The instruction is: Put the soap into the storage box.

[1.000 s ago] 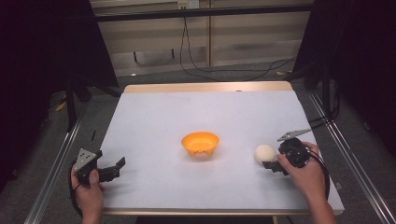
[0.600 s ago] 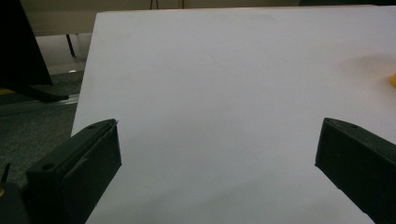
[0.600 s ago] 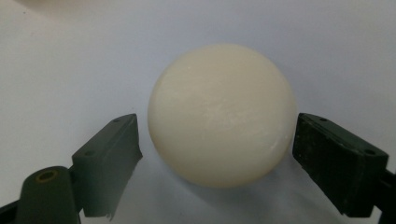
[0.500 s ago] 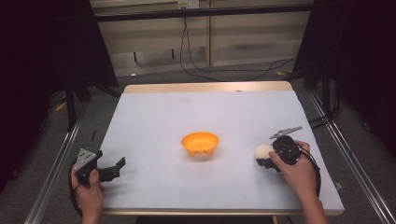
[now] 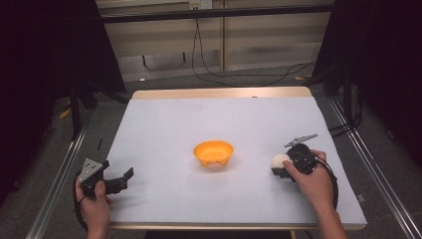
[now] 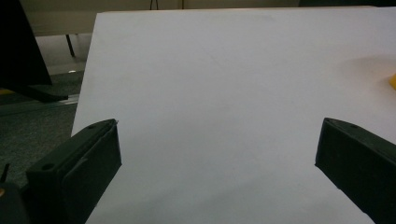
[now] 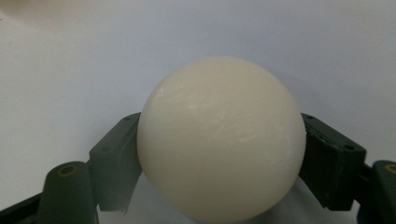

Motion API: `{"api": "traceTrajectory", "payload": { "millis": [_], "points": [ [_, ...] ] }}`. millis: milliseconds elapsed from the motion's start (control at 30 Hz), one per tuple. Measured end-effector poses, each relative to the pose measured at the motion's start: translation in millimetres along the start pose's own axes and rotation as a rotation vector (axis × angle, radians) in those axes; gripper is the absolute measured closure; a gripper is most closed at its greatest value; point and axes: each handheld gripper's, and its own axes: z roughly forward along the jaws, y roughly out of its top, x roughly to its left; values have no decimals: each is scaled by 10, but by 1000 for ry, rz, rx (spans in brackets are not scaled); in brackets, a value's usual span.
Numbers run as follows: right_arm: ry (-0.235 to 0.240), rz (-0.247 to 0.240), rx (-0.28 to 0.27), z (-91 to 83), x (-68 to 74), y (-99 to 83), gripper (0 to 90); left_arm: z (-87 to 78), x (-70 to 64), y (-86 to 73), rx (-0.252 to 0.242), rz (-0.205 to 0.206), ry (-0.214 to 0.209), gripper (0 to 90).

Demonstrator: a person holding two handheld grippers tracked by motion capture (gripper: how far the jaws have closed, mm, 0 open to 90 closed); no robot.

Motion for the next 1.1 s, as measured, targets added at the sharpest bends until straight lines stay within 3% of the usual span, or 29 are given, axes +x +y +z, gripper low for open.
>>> {"api": "traceTrajectory", "payload": {
  "millis": [433, 1100],
  "points": [
    [17, -7, 13, -5, 6, 24, 236, 2, -12, -3, -3, -10, -5, 2],
    [49, -35, -19, -50, 112, 144, 238, 3, -7, -2, 0, -13, -7, 2]
  ]
}}
